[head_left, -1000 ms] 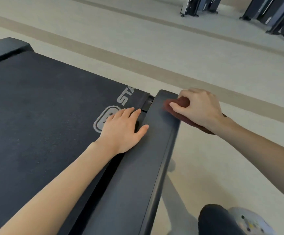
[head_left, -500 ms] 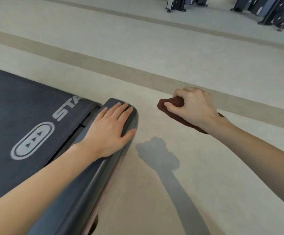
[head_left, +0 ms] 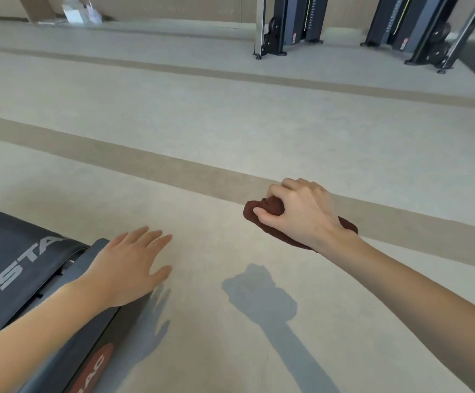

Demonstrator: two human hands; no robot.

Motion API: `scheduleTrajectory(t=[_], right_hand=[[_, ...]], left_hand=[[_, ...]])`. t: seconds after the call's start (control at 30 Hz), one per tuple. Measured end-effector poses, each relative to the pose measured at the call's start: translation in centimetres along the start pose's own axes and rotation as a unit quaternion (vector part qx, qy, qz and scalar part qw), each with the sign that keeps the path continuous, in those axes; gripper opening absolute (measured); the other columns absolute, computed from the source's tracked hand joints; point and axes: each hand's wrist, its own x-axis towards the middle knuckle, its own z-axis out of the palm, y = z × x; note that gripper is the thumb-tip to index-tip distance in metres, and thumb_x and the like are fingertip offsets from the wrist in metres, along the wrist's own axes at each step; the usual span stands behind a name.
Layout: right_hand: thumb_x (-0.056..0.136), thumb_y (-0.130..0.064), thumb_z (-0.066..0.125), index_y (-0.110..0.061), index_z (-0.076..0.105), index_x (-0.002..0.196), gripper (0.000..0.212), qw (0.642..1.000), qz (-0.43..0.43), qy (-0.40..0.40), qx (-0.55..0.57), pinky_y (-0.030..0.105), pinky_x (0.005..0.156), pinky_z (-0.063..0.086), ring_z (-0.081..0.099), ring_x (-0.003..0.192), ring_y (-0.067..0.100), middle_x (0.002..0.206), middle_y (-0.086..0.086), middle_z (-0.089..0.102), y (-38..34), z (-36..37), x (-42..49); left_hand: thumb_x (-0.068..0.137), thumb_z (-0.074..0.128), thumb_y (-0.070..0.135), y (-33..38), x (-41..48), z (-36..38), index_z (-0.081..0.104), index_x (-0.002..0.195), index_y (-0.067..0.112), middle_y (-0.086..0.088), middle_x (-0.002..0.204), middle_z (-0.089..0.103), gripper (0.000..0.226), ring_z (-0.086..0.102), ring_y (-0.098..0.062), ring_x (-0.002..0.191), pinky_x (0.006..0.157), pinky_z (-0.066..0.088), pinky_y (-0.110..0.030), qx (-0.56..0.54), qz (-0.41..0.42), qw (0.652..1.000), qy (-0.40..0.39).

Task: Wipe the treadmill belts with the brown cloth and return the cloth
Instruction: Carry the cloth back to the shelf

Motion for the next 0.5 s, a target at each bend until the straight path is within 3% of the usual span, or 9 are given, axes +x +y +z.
scheduleTrajectory(t=[0.2, 0.5], right_hand=[[0.078, -0.059, 0.050, -0.028, 0.064, 0.085, 0.034, 0.998, 0.061, 0.022, -0.024, 0.026, 0.066, 0.030, 0.057, 0.085, 0.020, 0.084, -0.006, 0.062, 4.1, -2.3, 1.8], [0.076, -0.055, 0.056, -0.022, 0.066, 0.081, 0.035, 0.982, 0.187, 0.005, -0.025, 0.028, 0.067, 0.033, 0.058, 0.080, 0.025, 0.081, -0.002, 0.063, 7.5, -8.4, 2.4]], left_hand=[[0.092, 0.030, 0.054, 3.9, 6.4, -4.8, 0.020, 0.146, 0.030, 0.009, 0.152, 0.027, 0.061, 0.023, -0.011, 0.139, 0.111, 0.017, -0.030, -0.019, 0.051, 0.995, 0.082], [0.089, 0.028, 0.053, 9.8, 13.1, -12.9, 0.019, 0.147, 0.028, 0.004, 0.152, 0.028, 0.065, 0.018, -0.016, 0.142, 0.115, 0.010, -0.039, -0.017, 0.142, 0.984, 0.109]])
